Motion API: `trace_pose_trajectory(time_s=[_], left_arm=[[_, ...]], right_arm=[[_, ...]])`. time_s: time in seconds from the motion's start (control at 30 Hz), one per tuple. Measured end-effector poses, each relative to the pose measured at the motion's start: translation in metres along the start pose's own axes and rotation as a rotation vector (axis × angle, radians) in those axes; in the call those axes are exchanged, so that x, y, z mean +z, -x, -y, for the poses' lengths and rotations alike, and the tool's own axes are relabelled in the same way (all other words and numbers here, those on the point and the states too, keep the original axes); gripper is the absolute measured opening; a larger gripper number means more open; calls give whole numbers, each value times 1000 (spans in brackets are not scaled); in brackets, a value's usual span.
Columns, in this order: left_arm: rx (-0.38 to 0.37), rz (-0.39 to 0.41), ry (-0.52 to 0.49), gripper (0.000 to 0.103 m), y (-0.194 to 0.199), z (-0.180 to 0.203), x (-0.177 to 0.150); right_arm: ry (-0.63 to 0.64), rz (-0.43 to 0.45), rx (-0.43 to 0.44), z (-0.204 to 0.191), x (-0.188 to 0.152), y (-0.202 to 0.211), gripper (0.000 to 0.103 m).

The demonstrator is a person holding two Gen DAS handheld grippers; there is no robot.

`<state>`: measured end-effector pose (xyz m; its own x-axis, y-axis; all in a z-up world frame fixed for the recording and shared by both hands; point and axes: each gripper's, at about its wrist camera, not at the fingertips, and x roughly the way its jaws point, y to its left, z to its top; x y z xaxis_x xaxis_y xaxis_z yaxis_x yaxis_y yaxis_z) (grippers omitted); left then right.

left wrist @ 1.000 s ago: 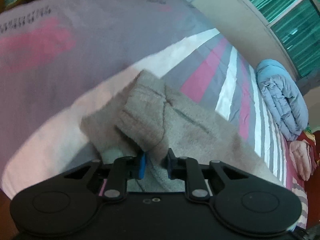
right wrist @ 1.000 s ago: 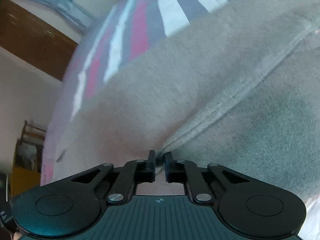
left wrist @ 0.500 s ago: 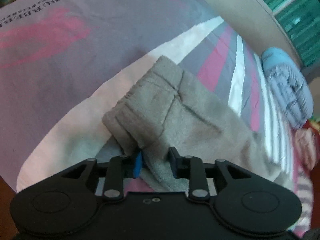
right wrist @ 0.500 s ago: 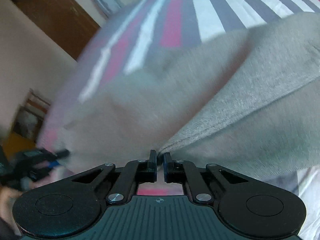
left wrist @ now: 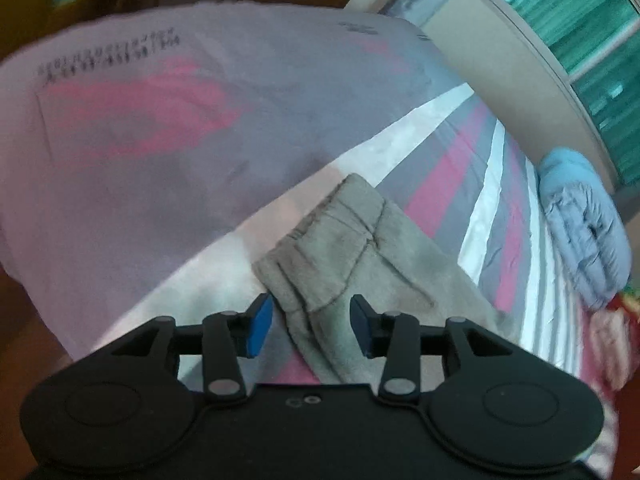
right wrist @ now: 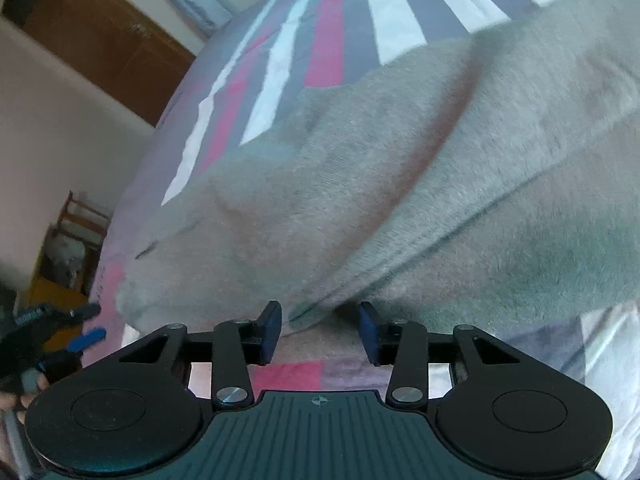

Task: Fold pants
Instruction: 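Lift the waistband with both tools and fold it over toward the pant cuffs, then lower the folded waistband with the left tool while the right tool grasps a leg cuff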

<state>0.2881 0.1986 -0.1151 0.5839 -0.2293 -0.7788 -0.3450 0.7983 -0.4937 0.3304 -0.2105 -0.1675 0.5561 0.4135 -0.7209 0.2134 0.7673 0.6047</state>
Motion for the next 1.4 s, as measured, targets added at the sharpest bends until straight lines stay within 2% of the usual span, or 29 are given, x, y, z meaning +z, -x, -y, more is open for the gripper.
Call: trace_pose_trajectory(time_s=[0.13, 0.23, 0.27, 0.3, 0.37, 0.4, 0.43, 0.53, 0.57, 0.63, 0.73, 0.77, 0.83, 0.93, 0.97, 1.07, 1.13, 1.3, 1.37, 1.4], left_arm=[[-4, -22, -34, 33, -18, 13, -5], [-2, -26, -22, 33, -33, 18, -6], [10, -21, -20, 29, -37, 19, -6], [30, -3, -21, 16, -37, 19, -7], [46, 35, -26, 10, -34, 19, -6], [36, 50, -26, 9, -30, 17, -5], [29, 64, -27, 9, -26, 16, -4], [13, 113, -48, 9, -12, 16, -3], [31, 105, -65, 9, -14, 16, -6], [88, 31, -114, 9, -31, 15, -16], [96, 41, -92, 12, -33, 8, -25], [111, 49, -87, 18, -30, 11, -24], [120, 65, -127, 17, -18, 23, -26], [82, 74, -228, 18, 2, 51, -39], [60, 63, -250, 25, 6, 62, -46], [-10, 0, -289, 26, 6, 88, -73], [-58, -53, -299, 26, -3, 106, -92], [-70, -122, -324, 28, -36, 132, -129], [-28, -149, -337, 28, -49, 131, -138], [-19, -150, -340, 28, -52, 129, -141]], right_arm=[[-32, -4, -12, 2, 9, -10, 42], [-25, -2, -24, -5, 12, -13, 42], [-18, 4, -32, -8, 13, -16, 42], [-10, 5, -39, -8, 13, -19, 41], [-4, -5, -39, -10, 12, -21, 19], [4, -11, -34, -13, 12, -22, 11], [18, 0, -30, -17, 10, -21, 11], [70, 39, 3, -33, 1, -6, 10], [88, 50, 19, -37, -2, -2, 10], [134, 67, 6, -45, -7, -2, 10], [104, -19, -49, -33, -19, -25, 10], [84, -48, -35, -27, -23, -30, 10], [77, -75, -1, -24, -27, -33, 11], [46, -53, 36, -16, -20, -22, 13], [62, -43, 30, -13, -16, -14, 13], [54, 1, -18, 6, -6, 3, 13], [6, 20, -51, 28, 3, 14, 13], [-71, 77, -111, 68, 19, 39, 14], [-147, 101, -119, 89, 31, 50, 20], [-194, 118, -122, 100, 36, 54, 35]])
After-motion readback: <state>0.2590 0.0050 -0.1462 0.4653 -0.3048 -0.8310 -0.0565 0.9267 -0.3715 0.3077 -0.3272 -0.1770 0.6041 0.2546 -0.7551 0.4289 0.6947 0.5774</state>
